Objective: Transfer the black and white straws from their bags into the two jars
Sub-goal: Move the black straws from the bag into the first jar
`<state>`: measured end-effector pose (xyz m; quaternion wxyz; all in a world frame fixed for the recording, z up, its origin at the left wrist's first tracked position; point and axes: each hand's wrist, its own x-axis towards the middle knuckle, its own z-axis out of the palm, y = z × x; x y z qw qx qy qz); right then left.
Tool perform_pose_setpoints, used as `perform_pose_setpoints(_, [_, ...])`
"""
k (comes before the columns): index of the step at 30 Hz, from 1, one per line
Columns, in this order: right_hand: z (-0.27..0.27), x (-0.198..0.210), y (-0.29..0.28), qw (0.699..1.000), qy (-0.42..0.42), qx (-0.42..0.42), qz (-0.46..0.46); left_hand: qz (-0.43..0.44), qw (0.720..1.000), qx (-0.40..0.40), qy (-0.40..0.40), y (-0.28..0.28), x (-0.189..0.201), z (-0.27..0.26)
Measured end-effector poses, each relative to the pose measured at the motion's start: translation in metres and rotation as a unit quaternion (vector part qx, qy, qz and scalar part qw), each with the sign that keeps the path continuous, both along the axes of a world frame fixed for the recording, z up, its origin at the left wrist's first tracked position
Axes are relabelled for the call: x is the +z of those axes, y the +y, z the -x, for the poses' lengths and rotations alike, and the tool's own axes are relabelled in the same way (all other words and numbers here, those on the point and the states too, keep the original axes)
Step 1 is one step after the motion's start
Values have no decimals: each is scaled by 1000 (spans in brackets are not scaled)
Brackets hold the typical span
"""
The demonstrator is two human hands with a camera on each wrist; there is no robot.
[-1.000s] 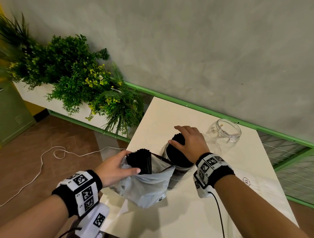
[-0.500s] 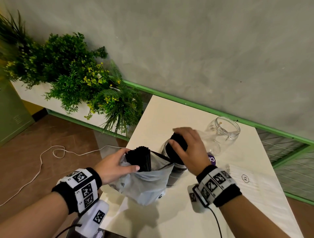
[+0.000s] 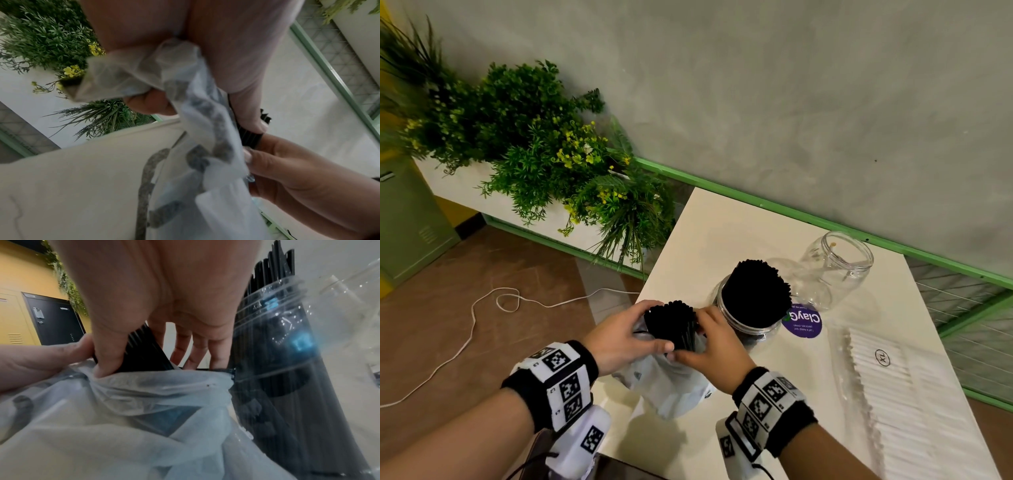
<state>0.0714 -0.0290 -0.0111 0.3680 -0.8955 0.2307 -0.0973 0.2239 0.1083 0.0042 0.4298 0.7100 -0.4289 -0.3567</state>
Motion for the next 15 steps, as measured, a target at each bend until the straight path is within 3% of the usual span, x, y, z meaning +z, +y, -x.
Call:
perform_pose_setpoints(7, [-7, -3, 10, 999, -41, -17, -23, 36, 996, 42, 67, -1, -6, 5])
perform_pose_setpoints(15, [-7, -11, 20, 995, -71, -23, -69, 25, 998, 52, 32, 1, -5, 0])
